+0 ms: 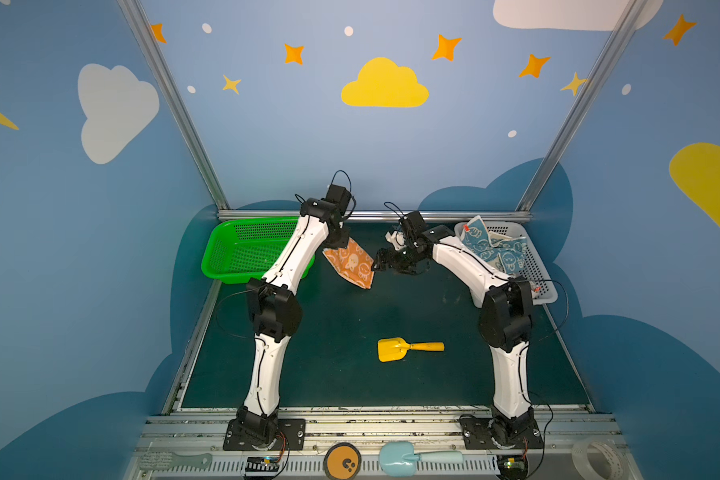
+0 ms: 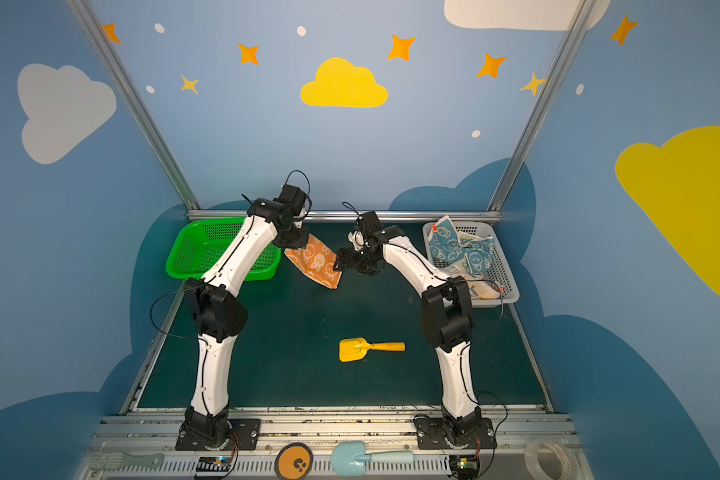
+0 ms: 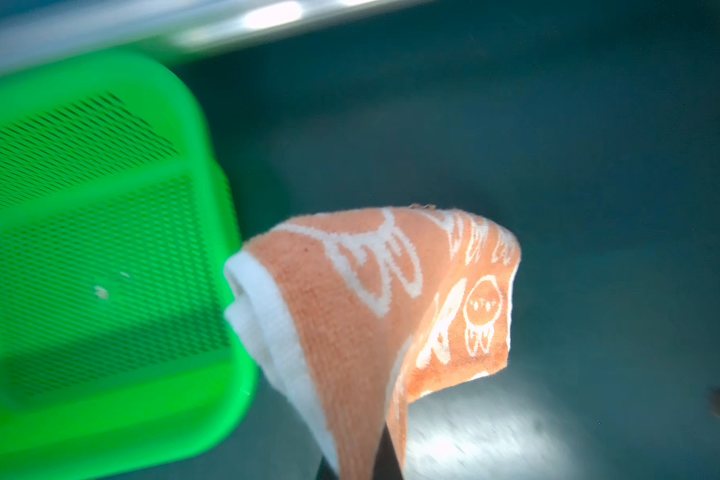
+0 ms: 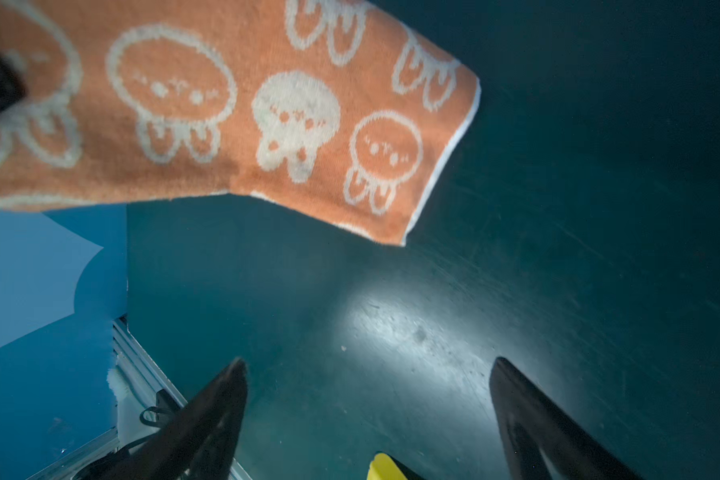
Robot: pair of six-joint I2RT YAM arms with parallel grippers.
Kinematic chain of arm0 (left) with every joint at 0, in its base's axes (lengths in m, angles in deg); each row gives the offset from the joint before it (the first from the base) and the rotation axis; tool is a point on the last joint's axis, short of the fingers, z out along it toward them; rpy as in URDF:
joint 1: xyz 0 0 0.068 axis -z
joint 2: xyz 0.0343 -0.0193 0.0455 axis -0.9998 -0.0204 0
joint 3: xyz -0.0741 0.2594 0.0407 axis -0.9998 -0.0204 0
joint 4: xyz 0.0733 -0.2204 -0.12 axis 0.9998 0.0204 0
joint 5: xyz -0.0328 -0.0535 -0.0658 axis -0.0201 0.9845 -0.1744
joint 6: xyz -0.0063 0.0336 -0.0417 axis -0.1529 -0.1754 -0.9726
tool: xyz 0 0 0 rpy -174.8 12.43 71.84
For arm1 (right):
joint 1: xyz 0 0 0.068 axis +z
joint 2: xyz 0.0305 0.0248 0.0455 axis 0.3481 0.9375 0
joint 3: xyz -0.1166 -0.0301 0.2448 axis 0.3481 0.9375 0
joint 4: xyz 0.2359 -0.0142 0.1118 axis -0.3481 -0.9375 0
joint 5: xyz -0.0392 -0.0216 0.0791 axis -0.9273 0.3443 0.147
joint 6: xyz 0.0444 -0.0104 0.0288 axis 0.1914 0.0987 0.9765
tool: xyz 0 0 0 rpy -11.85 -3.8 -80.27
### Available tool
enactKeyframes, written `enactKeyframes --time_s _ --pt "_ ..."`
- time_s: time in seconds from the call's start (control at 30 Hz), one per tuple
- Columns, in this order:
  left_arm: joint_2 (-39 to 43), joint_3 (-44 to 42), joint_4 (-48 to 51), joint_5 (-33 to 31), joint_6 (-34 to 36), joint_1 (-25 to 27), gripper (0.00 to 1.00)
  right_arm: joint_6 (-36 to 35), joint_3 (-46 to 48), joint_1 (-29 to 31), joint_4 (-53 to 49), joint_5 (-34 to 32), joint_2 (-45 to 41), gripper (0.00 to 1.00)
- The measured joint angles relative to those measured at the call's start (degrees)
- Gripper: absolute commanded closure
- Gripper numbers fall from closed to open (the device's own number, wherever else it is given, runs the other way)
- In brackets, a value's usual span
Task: Fold and stack the towels
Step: 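Lift the towel toward the green basket with the left gripper while the right releases, then lower the orange towel into the green basket with the left gripper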
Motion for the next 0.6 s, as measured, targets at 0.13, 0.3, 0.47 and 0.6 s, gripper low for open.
enactKeyframes --time_s 0.13,0.3,0.47,0.6 --pt "-1.55 3.82 1.09 -1.75 2.78 -5.03 0.97 -1.14 -5.62 1.51 -0.68 0.7 1.97 0.09" --pt "-1.55 2.1 -2.58 -1.84 6.88 -10.08 0.97 -2.8 -7.32 3.26 0.79 1.77 2.32 0.1" --pt "-1.55 1.7 -6.25 -0.66 9.88 -12.5 0.97 -4.76 -7.48 4.94 3.56 1.97 2.32 0.09" --pt "-1.55 -0.46 -8.85 0.0 12.0 -13.99 0.97 -5.84 -7.98 6.38 5.81 0.76 2.56 0.1"
